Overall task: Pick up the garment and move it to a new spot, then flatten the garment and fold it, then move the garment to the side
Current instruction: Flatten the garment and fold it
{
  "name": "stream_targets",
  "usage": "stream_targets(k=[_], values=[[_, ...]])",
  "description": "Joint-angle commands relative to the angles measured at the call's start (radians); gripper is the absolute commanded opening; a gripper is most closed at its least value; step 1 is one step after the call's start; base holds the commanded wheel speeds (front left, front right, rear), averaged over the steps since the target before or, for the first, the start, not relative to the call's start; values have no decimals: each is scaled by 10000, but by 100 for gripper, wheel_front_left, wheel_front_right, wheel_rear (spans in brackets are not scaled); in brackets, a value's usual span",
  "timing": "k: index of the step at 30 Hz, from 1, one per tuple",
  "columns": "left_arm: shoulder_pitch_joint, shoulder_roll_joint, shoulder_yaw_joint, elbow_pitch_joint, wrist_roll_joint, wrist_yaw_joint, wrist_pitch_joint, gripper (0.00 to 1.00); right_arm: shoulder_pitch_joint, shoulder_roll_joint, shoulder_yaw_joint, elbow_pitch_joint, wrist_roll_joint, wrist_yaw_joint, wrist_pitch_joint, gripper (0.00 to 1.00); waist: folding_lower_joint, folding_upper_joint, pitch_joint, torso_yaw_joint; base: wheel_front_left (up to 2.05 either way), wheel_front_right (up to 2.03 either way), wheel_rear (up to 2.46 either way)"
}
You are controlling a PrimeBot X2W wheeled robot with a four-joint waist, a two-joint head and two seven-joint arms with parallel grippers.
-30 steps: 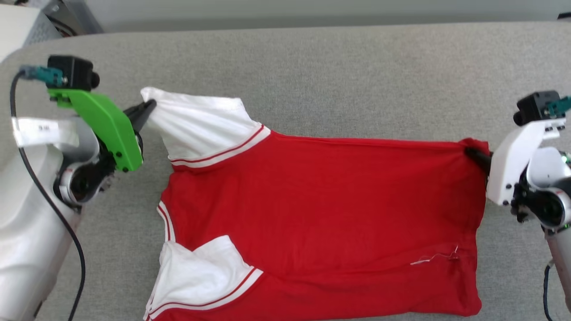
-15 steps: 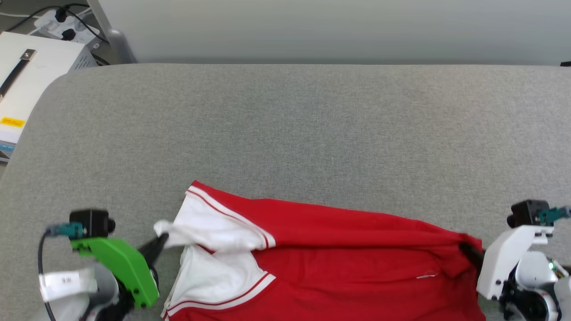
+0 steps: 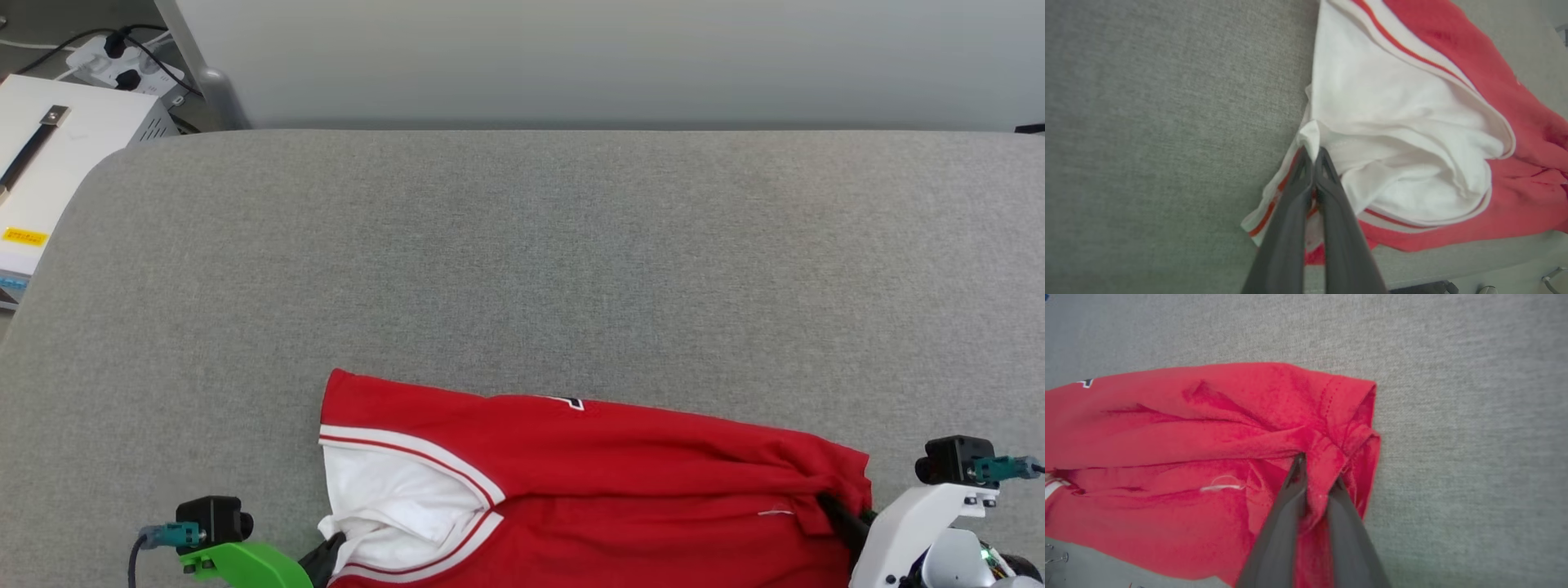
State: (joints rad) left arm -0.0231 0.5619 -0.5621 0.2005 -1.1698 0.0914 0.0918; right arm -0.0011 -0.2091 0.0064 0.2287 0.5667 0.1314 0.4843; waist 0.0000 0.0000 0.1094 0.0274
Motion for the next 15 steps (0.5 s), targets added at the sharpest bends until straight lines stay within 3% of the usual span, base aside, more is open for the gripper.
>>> stream_targets(k=[1,2,8,15], values=[[32,-105,-35,138,155,-114,-231,61,304,99,49,69,-100,-7,-250,100,0,0,-21,5,0,0,0],[-28,-163,-50,217,263,-179,-402,100,368,158,31,-8,-101,-7,-526,100,0,0,-39,16,0,0,0],[-403,-259,94,154,1205,-322,-1910,100,735,343,-35,-990,-375,-7,-1811,100,0,0,-246,43,0,0,0],[-577,-476,768,-528,2306,-37,-3410,100,1015,341,-497,-2191,-692,-7,-1677,100,0,0,-536,-33,0,0,0]])
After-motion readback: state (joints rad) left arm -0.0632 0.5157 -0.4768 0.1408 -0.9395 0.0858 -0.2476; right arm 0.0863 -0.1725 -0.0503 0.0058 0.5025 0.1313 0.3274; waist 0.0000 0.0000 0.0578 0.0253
